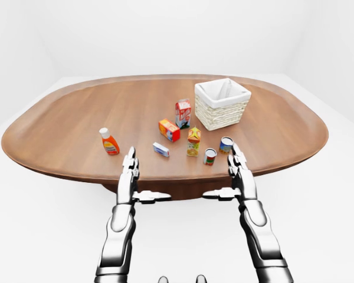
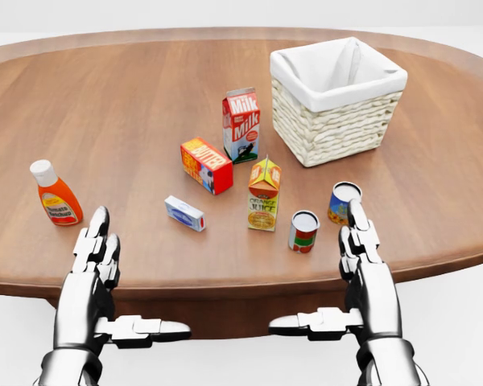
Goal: Pick up the alphabet soup and the tomato sauce, and put them in the basket.
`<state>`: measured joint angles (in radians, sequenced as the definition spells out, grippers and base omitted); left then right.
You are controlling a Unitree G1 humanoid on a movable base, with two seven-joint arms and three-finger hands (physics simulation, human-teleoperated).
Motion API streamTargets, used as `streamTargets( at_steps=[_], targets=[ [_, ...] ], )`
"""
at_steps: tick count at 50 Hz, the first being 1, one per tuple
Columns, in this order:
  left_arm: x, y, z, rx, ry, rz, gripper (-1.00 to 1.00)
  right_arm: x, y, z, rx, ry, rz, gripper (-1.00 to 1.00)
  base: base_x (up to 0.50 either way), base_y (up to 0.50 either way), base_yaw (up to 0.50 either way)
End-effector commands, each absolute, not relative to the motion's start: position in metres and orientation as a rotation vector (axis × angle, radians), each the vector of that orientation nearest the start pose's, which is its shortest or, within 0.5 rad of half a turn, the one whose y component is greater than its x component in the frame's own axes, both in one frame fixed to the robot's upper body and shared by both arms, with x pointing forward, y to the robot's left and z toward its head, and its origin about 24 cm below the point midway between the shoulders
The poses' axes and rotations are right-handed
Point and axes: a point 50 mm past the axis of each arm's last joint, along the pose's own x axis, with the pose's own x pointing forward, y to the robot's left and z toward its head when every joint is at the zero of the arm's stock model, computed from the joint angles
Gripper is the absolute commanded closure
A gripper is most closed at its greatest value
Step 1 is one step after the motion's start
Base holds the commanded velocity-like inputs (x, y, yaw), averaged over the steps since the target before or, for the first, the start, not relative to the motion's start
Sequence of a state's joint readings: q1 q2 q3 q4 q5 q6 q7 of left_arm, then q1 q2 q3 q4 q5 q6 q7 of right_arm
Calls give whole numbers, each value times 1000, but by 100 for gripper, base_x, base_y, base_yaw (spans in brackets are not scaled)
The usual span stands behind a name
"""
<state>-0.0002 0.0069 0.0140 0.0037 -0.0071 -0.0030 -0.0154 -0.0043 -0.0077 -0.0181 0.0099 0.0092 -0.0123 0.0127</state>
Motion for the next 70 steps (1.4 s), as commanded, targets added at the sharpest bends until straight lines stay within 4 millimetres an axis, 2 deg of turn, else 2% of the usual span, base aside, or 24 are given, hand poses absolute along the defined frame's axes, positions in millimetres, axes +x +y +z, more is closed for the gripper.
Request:
streamTargets(
  at_steps=[1, 8, 18, 34, 70],
  targets=[
    [253, 159, 40, 0, 2, -4, -100, 257, -164, 39, 12, -13, -23, -100, 0, 0, 0],
    [252, 159, 40, 0, 2, -4, -100, 257, -163, 38, 11, -5, -19, -100, 0, 0, 0],
    [248, 160, 47, 24, -46, 18, -100, 251, -162, 54, -24, -101, -32, -100, 0, 0, 0],
    [228, 157, 80, 158, -217, 62, -100, 244, -164, 70, -36, -176, -48, -100, 0, 0, 0],
    [222, 157, 87, 205, -247, 82, -100, 240, -163, 75, -49, -196, -41, -100, 0, 0, 0]
  ],
)
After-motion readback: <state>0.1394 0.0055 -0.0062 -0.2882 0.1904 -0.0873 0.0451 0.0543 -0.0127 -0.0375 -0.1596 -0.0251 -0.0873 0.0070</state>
